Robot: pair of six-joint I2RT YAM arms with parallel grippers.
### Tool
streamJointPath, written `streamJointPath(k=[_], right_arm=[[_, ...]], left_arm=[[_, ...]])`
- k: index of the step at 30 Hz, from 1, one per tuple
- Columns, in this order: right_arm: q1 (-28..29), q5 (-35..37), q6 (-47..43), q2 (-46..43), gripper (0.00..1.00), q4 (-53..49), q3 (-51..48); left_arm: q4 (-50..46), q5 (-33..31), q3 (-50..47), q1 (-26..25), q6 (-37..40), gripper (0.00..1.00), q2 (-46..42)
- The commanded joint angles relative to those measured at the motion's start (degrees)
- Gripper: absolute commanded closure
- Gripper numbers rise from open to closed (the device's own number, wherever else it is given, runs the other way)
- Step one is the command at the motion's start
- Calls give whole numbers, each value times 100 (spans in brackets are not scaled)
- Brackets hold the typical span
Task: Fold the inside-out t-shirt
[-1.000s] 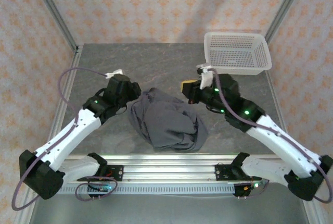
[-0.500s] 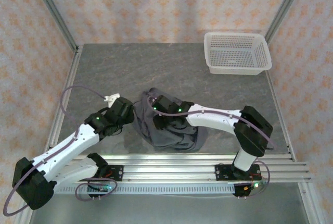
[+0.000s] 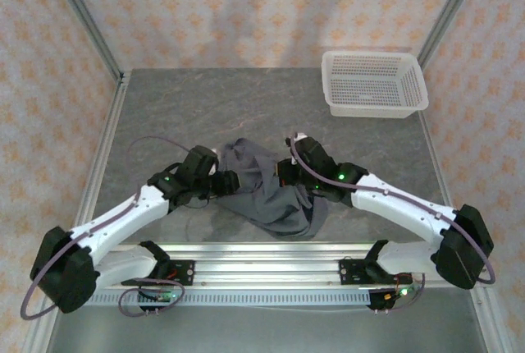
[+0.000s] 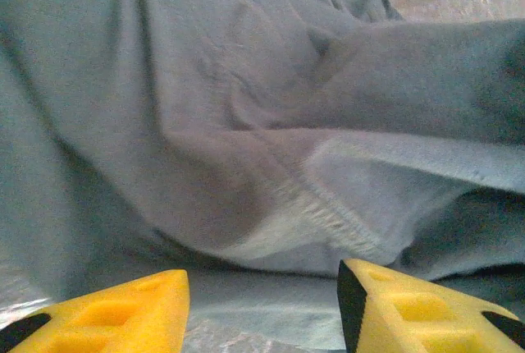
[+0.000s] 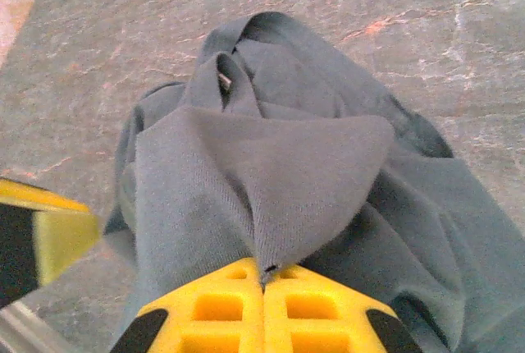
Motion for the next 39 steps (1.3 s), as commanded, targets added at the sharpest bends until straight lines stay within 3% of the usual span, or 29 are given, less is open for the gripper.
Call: streamJointPath(k=[1,4,8,9,12,13,18,22,28,31,35,39], right_arm=[[34,-421,101,-93,100,412,-132],[28,-600,117,-133,100,490,-146],[29,-697,190,-159,100,633,-167],[30,-717,218,-160,100,683,-180],[29,-369,305,-187,97,555,-243],[15,46,376,-298,95,411,-327],[-288,1684,844,-1053,94,457,-1807],[-323,1368,861,-1175,96,592,-2468],[-123,585,-17,-1479,72,412,-1773],[551,1043,-963,-1397,57,457,-1193],[1104,1215,-2068,-672,43,786,-459],[1131,644,-2436,557,41,892,382]], left_arm=[[811,901,103,16,207,44,305],[1137,1010,175,8,205,32,668],[1068,565,314,13,130,31,1222],[1213,607,305,14,27,39,1325],[1553,736,302,35,-254,92,1324],[1505,712,338,77,-291,100,1189],[1273,1160,497,643,-614,100,134],[471,1491,1224,682,-392,100,-135],[489,1766,1326,648,-532,100,-136],[240,1659,1410,613,-428,100,-125],[129,1481,1433,575,-440,100,-253],[-49,1299,1496,575,-405,100,-333]])
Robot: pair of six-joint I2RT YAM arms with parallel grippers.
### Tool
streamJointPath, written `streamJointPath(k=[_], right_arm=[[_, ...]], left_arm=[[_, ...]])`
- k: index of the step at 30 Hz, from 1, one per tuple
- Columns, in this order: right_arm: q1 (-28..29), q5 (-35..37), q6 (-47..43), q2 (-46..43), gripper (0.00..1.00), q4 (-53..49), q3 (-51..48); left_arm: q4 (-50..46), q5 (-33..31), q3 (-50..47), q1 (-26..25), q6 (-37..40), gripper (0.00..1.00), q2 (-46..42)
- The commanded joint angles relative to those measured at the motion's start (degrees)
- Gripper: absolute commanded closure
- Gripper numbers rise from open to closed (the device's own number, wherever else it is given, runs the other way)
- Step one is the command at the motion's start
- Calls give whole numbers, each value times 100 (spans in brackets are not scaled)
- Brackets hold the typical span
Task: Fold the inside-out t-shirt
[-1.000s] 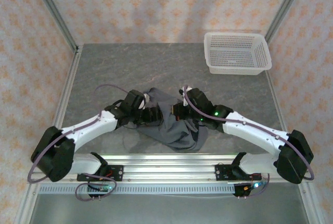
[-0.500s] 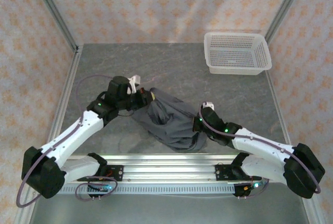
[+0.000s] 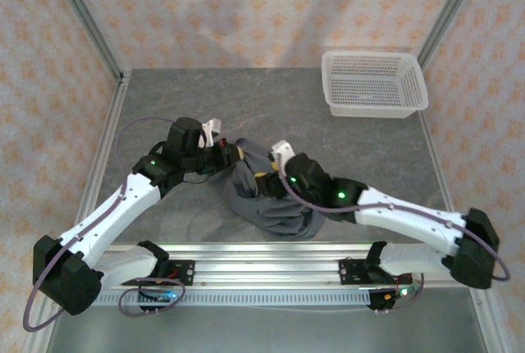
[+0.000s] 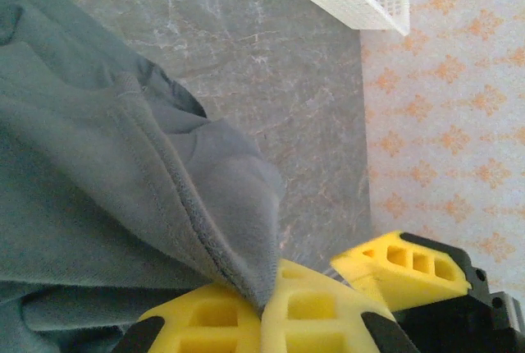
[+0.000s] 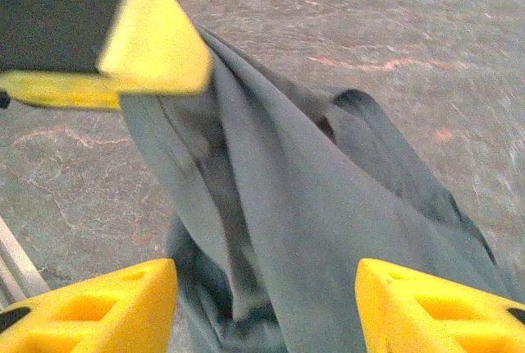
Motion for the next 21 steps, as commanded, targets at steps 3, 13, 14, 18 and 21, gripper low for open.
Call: streamJointPath(k=[3,13,14,18,21], right_arm=[[19,-186,-674,1367,44,-97,861],[-8,-1339,438,971,100,711,373],[-27,-1422,682,864,100,878,283],[-315,-1360,1741,644,100,1089,122],[-719,-1466,2502,589,100,1290,-33]], left_arm=[[-593,-473,379,-50,95,100,-188],[-1327,-2436,576,119,1056,100,332],[-1321,-2518,589,123,1191,100,489],[-1131,-2253,558,133,1433,66,755],[-1197,-2261,549,137,1582,46,412]])
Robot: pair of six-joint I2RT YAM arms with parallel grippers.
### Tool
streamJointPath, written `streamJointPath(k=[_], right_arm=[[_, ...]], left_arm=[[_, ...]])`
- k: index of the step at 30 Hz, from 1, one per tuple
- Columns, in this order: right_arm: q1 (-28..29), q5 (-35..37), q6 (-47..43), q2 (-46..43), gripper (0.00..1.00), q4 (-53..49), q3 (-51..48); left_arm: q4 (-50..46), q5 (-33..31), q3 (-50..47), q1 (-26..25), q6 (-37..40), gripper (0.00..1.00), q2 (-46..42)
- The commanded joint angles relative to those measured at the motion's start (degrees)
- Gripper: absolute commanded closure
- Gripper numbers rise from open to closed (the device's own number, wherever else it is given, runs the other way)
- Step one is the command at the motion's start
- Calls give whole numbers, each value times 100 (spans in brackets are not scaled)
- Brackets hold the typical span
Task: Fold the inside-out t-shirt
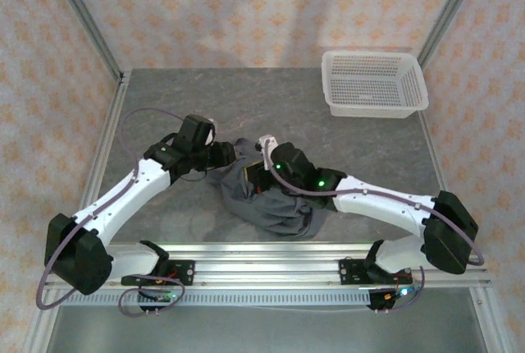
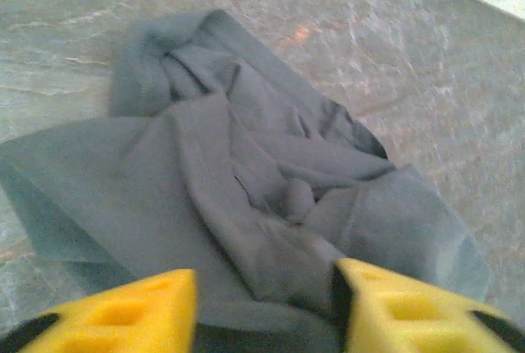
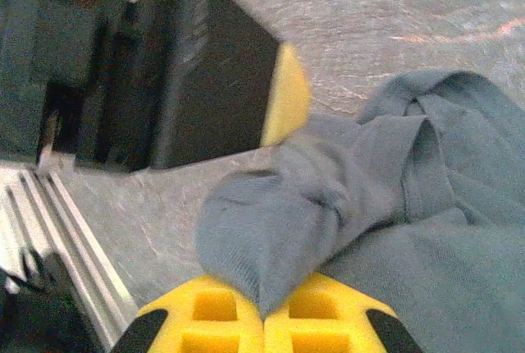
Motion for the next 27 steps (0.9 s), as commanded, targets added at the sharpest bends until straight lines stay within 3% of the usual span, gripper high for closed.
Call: streamJointPath(k=[1,6,9,14,21,24,27], right_arm=[[-377,-169,1265,-151,100,436,-172],[-638,-100,1644,-52,100,-2,97],[-653,-176,1840,54,100,-55,253],[-649,-272,2214,278,100,-266,549],[-649,-616,2368,461,100,-348,630],[-654,-685,2443,473,100,-327,574],[-653,-731,2470,477,100,-293,564]], left_arm=[[-125,-457,59,42,356,44,-575],[489,-716,-934,-351,302,41,-2127],[1198,-445,-1641,-913,356,52,-2579],[2075,66,-2103,-1341,792,65,-2009],[3293,430,-2208,-1470,1312,62,-1130],[3394,216,-2130,-1480,1288,61,-940],[3210,-66,-2005,-1480,1347,66,-736]])
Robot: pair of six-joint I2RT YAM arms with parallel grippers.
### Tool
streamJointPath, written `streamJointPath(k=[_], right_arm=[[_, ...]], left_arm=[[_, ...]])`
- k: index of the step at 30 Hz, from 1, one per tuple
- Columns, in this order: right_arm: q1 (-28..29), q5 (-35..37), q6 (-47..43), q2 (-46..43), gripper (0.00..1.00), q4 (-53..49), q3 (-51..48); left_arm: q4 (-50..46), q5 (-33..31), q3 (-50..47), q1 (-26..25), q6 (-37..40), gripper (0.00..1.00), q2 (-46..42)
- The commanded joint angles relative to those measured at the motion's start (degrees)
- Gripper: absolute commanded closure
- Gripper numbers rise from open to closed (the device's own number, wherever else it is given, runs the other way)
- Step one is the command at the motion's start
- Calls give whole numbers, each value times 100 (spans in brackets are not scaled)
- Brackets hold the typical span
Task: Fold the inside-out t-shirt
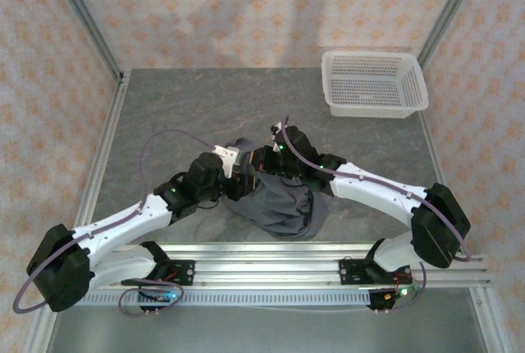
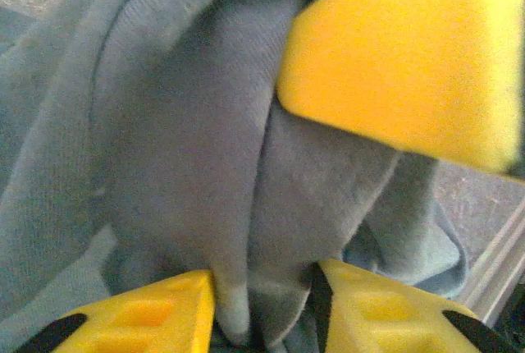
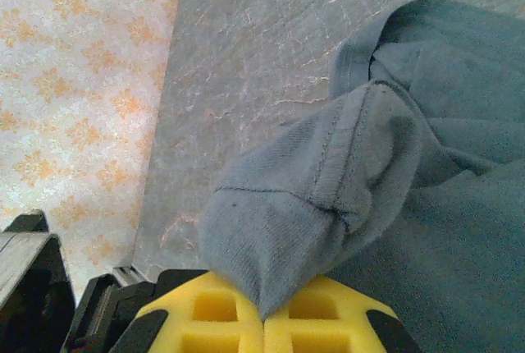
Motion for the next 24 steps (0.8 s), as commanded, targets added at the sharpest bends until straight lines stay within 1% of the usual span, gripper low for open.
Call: streamJointPath(k=[1,4,7,8,9,10,12,14,15,16,17,18,19,20,21,22,24], right_arm=[[-7,-117,115,10,100,-14,147],[-11,-117,93,3,100,-59,208],[-7,-85,63,7,100,-100,236],[-6,-61,61,-1,100,-128,235],[-11,-26,61,-5,100,-155,229],[-6,49,39,-14,100,-213,226],[-19,305,-84,-32,100,-426,226],[-92,834,-360,-101,100,-725,151],[-146,1106,-456,-124,98,-863,88],[-225,1377,-638,-155,95,-1007,7],[-296,1636,-809,-178,89,-1205,-54],[-351,1801,-959,-197,84,-1354,-91],[-383,1980,-1108,-224,76,-1522,-131],[-386,2171,-1222,-238,73,-1719,-134],[-384,2218,-1299,-256,73,-1873,-126],[-384,2174,-1419,-301,73,-1997,-132],[-389,1938,-1589,-551,73,-2076,-186]], left_arm=[[247,-262,236,-37,218,69,180],[182,-409,259,-38,173,79,321],[218,-484,205,-37,90,83,323],[226,-490,189,-37,77,87,299],[226,-495,180,-37,60,95,274],[198,-494,192,-37,34,100,234],[123,-380,251,-37,-99,100,89],[103,-21,355,-20,-415,100,-155],[120,215,429,1,-545,100,-266],[117,463,545,15,-689,100,-353],[55,581,658,24,-712,100,-418],[-73,587,783,35,-710,100,-449],[-326,522,926,77,-890,100,-468],[-575,495,1060,151,-958,100,-465],[-682,588,1137,260,-1051,100,-439],[-645,846,1166,393,-1211,100,-402],[-455,1260,1193,600,-1606,100,-276]])
